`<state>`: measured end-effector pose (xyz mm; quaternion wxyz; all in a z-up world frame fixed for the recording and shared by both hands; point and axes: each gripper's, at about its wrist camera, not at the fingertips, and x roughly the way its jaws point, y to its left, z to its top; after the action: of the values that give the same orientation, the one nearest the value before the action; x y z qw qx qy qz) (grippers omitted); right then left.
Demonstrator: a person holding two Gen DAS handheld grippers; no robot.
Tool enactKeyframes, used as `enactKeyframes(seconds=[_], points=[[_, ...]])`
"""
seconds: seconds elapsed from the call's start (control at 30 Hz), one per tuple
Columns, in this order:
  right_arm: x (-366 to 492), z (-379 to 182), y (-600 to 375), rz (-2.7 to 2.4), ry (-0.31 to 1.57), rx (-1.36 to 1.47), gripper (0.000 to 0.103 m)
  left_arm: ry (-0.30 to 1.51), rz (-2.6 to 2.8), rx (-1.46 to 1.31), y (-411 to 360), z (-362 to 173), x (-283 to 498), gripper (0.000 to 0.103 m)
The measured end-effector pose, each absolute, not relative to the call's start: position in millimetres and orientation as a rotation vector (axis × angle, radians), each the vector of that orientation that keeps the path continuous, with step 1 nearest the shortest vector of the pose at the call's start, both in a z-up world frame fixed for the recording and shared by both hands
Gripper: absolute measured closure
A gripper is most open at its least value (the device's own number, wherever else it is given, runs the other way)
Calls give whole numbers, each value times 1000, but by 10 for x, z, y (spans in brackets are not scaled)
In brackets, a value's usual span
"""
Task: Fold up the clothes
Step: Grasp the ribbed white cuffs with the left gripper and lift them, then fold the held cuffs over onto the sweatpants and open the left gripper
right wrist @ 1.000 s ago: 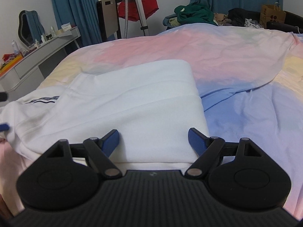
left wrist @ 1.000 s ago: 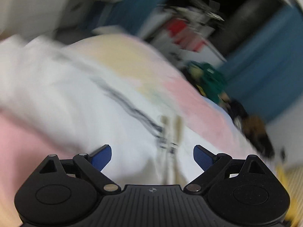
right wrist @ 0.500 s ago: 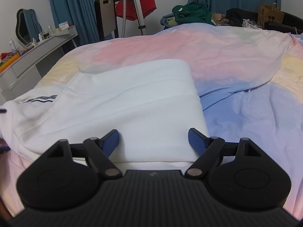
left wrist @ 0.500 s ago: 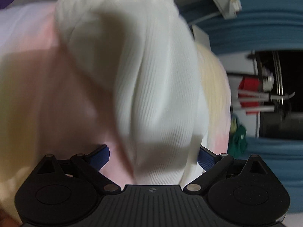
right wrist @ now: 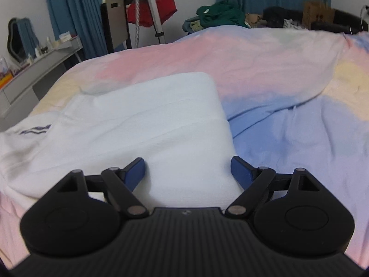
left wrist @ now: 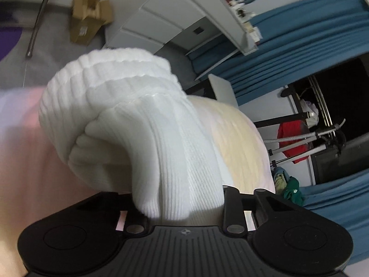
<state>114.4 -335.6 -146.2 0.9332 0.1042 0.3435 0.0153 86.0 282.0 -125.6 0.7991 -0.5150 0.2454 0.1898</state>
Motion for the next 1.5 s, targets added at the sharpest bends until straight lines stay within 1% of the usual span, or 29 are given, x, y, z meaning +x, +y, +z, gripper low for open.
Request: enactKeyframes(seconds=[0.13, 0.3, 0.47, 0.53, 0.67, 0.83, 0.97, 1.13, 1.17, 1.27, 1.4, 1.47, 1.5], points=[[1151, -1442, -3385, 30, 710, 237, 19, 480, 394, -978, 2549, -991, 781, 77], [1128, -1397, -3478, 14, 714, 294, 21, 378, 372, -691, 1937, -498, 791, 77], [1049, -1293, -3644, -9, 673, 376, 21, 251, 324, -381, 1015, -23, 799, 77], [1017, -1244, -3717, -27, 655, 391, 21, 206, 298, -299, 620, 126, 819, 78], [955, -1137, -3900, -81, 607, 424, 21, 142, 243, -146, -276, 267, 867, 78], [919, -1095, -4176, -141, 569, 498, 21, 109, 144, 40, -1349, 39, 912, 79], [898, -1109, -4349, -181, 550, 547, 21, 159, 61, 175, -2064, -457, 938, 79], [881, -1154, -4525, -217, 539, 612, 21, 302, -26, 402, -2724, -1248, 1049, 77], [884, -1166, -4543, -214, 542, 630, 21, 304, -32, 455, -2820, -1365, 1048, 77], [900, -1168, -4526, -191, 542, 649, 21, 276, -35, 495, -2934, -1427, 1060, 76], [930, -1153, -4508, -156, 527, 660, 21, 325, -82, 444, -2854, -1305, 1025, 70], [939, -1152, -4501, -140, 523, 663, 21, 349, -116, 453, -2795, -1249, 955, 56], [939, -1153, -4492, -136, 521, 661, 21, 369, -127, 457, -2774, -1222, 939, 41]])
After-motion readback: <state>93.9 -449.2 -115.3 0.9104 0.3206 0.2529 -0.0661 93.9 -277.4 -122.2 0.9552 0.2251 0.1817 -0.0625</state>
